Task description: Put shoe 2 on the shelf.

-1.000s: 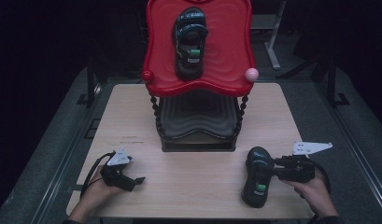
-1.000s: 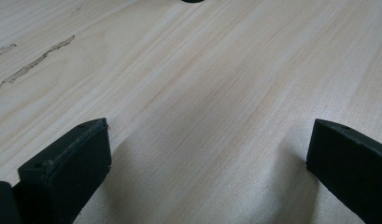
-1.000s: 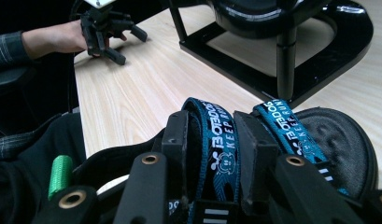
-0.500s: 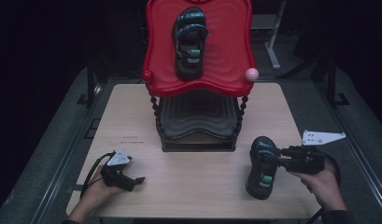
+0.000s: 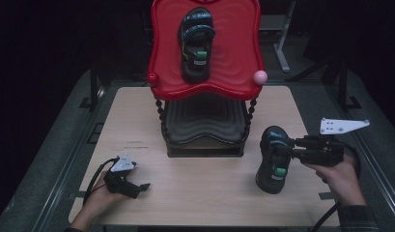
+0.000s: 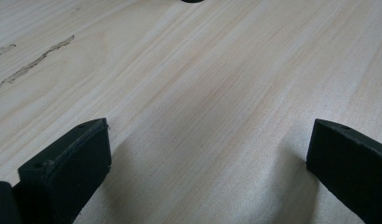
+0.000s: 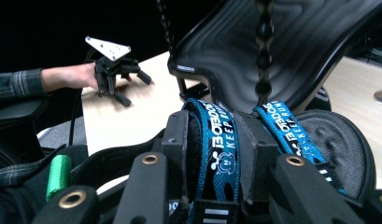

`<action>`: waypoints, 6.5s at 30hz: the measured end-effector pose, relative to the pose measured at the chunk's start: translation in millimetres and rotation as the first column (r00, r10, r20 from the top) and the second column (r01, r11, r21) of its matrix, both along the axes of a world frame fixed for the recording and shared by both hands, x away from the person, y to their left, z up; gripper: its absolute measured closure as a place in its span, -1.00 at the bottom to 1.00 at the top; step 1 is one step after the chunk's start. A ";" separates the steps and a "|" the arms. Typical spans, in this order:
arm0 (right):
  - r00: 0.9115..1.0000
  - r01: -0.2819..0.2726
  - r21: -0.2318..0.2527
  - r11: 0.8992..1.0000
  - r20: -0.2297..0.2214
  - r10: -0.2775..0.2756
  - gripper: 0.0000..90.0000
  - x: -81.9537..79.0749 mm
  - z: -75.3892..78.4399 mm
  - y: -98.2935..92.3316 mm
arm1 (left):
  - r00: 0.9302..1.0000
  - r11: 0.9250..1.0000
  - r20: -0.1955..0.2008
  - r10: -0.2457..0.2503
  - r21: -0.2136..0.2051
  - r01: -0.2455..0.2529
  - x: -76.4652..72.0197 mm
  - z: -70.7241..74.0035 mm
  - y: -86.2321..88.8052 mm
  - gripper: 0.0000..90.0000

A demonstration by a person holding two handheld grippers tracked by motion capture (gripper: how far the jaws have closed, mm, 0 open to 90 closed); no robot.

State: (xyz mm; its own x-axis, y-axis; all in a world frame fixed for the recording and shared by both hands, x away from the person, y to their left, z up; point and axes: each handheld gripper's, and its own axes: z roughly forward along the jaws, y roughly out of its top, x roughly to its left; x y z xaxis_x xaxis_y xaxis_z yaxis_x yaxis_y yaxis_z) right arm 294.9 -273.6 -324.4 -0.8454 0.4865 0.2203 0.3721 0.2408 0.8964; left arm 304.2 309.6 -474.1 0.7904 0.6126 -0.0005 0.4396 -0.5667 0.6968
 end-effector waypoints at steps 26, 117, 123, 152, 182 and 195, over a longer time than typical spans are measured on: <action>0.992 -0.009 0.008 1.000 0.125 0.008 0.49 22.0 96.8 -1.5 | 1.000 1.000 -0.001 0.000 0.000 0.000 0.0 0.0 0.0 -1.00; 0.941 -0.160 -0.086 0.983 0.287 0.179 0.44 172.6 228.2 123.5 | 1.000 1.000 0.001 -0.009 0.001 0.009 0.2 -0.1 -0.2 -1.00; 0.950 -0.115 -0.058 0.992 0.286 0.127 0.10 165.1 231.9 116.0 | 1.000 1.000 0.000 -0.009 0.001 0.009 0.1 -0.1 -0.3 -1.00; 0.970 0.107 -0.094 0.990 0.228 -0.084 -0.70 80.7 184.8 37.3 | 1.000 1.000 0.000 -0.009 0.000 0.009 -0.9 -0.2 -1.5 -1.00; 0.969 0.247 -0.148 0.958 0.072 -0.238 -0.70 3.5 -15.6 -3.5 | 1.000 1.000 0.001 -0.009 -0.001 0.009 -1.4 -0.1 -2.4 -1.00; 0.943 0.330 -0.260 0.907 0.040 -0.332 -0.73 -21.3 -89.3 -11.1 | 1.000 1.000 0.002 -0.006 -0.005 0.006 -2.1 -0.4 -2.9 -1.00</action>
